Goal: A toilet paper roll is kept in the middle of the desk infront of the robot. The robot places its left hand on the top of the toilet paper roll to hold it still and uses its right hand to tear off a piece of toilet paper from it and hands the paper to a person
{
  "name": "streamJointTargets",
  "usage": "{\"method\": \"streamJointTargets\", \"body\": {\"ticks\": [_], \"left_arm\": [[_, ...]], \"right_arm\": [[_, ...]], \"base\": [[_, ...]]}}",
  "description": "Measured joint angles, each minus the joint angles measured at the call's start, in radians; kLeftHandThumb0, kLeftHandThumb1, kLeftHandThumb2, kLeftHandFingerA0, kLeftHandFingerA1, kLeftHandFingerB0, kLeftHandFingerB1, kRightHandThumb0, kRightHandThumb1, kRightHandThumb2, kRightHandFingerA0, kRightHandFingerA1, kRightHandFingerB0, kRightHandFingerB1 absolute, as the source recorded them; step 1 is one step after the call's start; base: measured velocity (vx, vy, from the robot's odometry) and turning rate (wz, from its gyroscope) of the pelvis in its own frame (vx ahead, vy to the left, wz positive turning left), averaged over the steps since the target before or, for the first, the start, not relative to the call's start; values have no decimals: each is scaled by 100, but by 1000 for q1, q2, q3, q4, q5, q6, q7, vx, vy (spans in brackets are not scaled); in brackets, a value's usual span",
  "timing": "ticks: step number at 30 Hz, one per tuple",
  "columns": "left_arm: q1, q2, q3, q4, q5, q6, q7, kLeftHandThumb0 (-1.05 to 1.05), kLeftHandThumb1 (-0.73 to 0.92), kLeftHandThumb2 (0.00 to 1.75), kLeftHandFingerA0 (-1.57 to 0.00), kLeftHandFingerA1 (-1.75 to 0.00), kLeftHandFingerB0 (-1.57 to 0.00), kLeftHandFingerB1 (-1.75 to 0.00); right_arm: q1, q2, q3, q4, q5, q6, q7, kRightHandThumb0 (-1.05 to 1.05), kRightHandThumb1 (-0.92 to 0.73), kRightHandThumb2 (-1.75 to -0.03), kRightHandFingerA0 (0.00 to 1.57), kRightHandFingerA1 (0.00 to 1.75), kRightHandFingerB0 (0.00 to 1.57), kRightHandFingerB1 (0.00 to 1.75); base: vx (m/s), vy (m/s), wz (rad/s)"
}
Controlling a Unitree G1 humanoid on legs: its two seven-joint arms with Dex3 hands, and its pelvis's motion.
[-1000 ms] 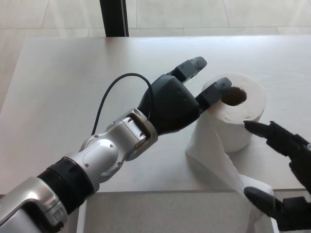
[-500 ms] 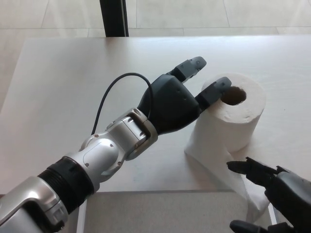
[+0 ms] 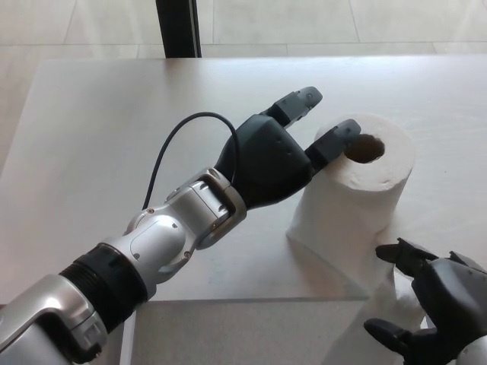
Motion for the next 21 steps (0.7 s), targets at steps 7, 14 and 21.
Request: {"method": "streamJointTargets", "body": {"ticks": [7,14,21], "left_arm": [[0,0,0,0,0,0,0,-55,53,81,0,-13,-4,-11],[0,0,0,3,0,-1,2,-54,52,80,0,-10,-3,-6],[0,1,0,2,0,0,0,-46,58,63,0,-12,0,-25]], "right_arm": [[74,105,-49,53,-61,-70,-93,-65,-54,-91,28,71,35,66],[108,170,-104,120,-124,-168,-172,-79,-48,-86,0,44,6,32],[67,96,-57,128,-177,-145,-90,-80,-45,-74,0,11,14,2]], "base": [[0,0,0],[0,0,0],[0,0,0]]}}
